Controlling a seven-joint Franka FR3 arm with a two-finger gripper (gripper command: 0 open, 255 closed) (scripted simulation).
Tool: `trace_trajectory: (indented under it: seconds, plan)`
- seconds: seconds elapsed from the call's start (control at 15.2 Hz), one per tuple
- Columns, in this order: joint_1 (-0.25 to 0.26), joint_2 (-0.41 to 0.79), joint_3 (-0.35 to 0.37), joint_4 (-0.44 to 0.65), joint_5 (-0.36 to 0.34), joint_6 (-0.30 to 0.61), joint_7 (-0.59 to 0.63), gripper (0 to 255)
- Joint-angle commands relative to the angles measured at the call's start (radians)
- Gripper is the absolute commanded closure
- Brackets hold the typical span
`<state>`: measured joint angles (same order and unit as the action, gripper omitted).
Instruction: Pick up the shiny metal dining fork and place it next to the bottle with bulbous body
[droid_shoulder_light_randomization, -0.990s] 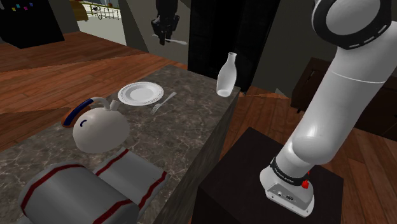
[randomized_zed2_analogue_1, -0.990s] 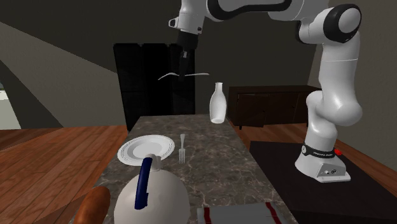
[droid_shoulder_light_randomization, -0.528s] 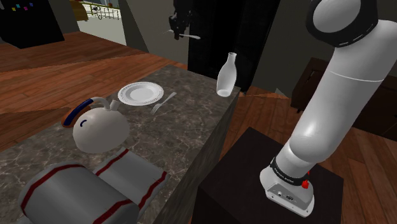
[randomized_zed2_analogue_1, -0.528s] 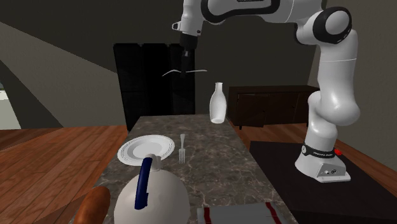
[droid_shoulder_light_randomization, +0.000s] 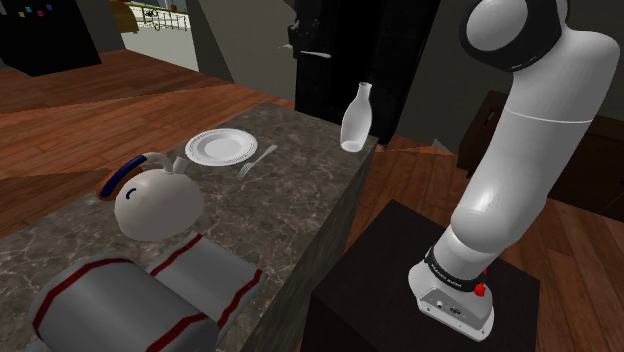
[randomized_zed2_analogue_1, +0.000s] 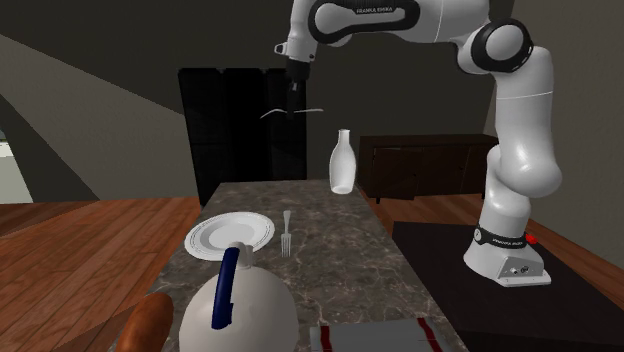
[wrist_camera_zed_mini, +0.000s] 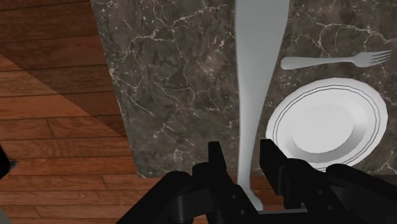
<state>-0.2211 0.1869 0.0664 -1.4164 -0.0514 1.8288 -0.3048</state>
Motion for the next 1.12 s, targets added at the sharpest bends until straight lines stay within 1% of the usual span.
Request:
trace_trajectory:
  seconds: [0.0, 0.53, 1.06]
  plan:
    - [-0.004, -0.006, -0.002, -0.033, 0.002, 0.029, -0.007, 255]
    - [-0.006, -0.02, -0.003, -0.161, 0.002, 0.142, -0.003, 255]
    - [-0.007, -0.018, -0.004, -0.265, 0.0, 0.249, 0.001, 255]
